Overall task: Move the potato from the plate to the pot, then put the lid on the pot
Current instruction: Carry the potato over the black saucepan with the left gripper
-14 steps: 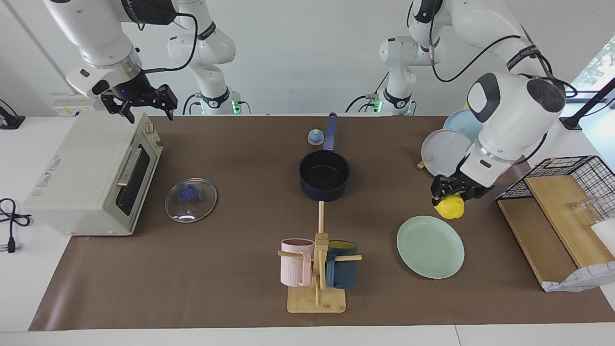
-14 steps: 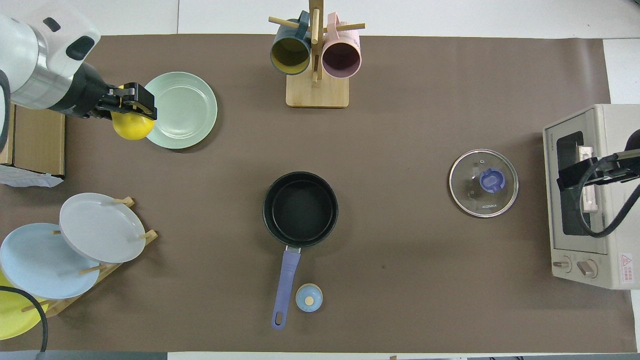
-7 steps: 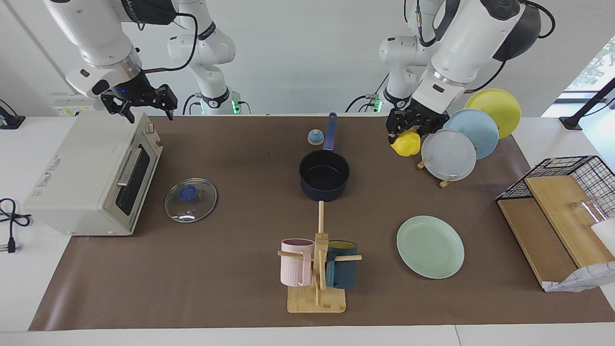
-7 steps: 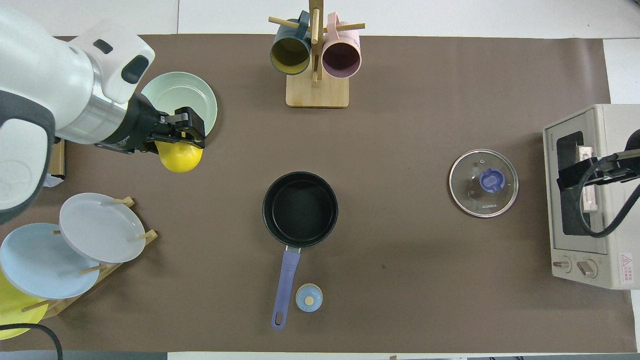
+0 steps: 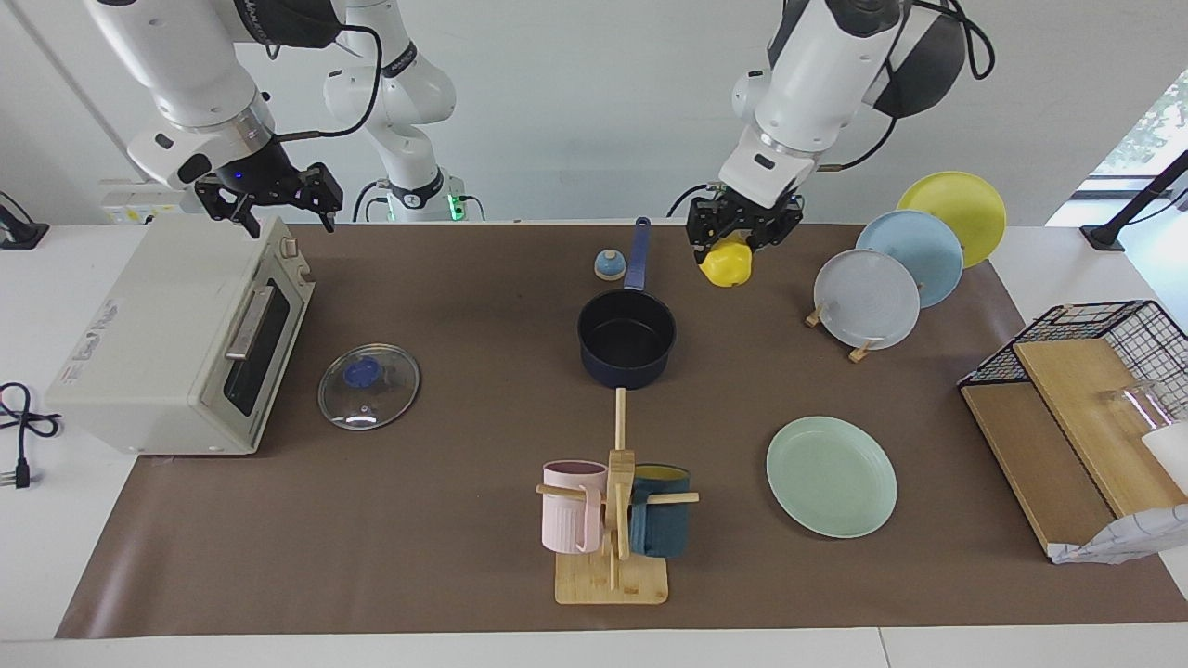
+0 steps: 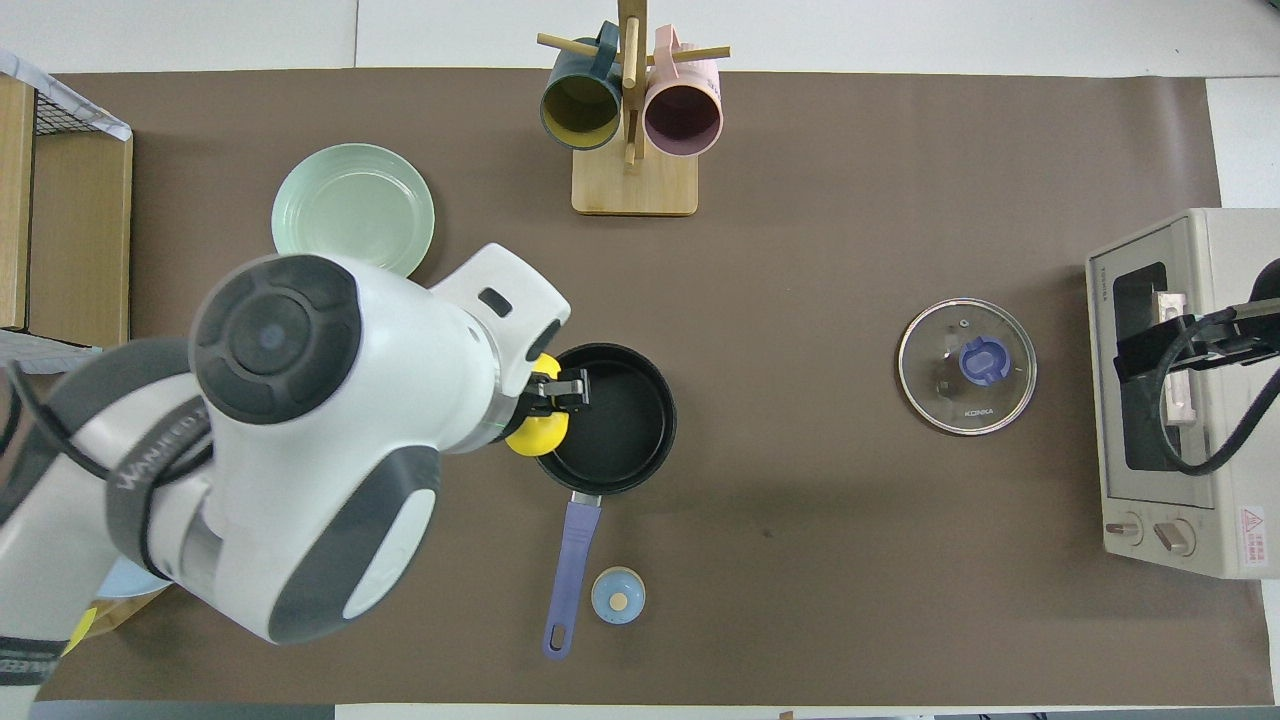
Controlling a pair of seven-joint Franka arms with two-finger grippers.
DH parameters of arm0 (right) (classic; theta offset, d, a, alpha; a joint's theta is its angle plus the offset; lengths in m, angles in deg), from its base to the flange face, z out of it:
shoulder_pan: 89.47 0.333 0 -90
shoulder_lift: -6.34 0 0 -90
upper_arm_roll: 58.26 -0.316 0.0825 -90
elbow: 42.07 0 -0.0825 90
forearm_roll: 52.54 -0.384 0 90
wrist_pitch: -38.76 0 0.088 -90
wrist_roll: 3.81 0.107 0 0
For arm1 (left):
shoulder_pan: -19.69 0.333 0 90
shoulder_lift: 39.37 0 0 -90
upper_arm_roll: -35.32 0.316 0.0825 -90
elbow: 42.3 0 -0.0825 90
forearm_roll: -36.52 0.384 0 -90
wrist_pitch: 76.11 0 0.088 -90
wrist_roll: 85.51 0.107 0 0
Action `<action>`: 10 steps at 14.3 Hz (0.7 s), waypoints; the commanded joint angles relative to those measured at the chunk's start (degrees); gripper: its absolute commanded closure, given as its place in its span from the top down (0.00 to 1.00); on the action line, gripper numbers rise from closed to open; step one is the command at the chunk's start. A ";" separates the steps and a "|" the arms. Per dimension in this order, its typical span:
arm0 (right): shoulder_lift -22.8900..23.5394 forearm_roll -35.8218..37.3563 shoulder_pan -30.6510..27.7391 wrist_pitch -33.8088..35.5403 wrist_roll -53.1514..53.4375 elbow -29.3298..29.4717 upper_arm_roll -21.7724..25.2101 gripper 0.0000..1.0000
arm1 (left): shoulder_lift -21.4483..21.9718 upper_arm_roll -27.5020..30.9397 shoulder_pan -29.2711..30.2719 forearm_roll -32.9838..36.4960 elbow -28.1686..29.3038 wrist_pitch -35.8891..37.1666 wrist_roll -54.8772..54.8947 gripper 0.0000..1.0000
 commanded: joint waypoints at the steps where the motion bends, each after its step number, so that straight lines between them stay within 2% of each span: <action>1: -1.46 -0.60 -0.24 1.14 0.41 -1.72 -0.35 1.00 | 0.16 1.12 -3.54 -0.96 7.76 -8.92 -2.01 0.00; 4: -1.20 -0.86 -0.24 0.18 0.41 -1.46 -0.35 1.00 | -3.62 1.12 -5.22 -0.87 9.18 -13.52 -2.53 0.00; 6: -1.11 -0.87 0.20 -2.89 0.67 -1.46 -0.97 1.00 | -4.51 1.12 -5.14 -0.78 9.18 -15.80 -2.01 0.00; 8: -1.02 -1.13 0.02 -4.03 0.67 -1.54 -0.97 1.00 | -7.76 1.20 -5.14 0.09 9.09 -20.18 -1.83 0.00; 10: -1.20 -2.53 0.29 -5.88 0.41 -2.42 -0.97 1.00 | -8.99 1.20 -5.23 0.45 9.18 -20.91 -1.66 0.00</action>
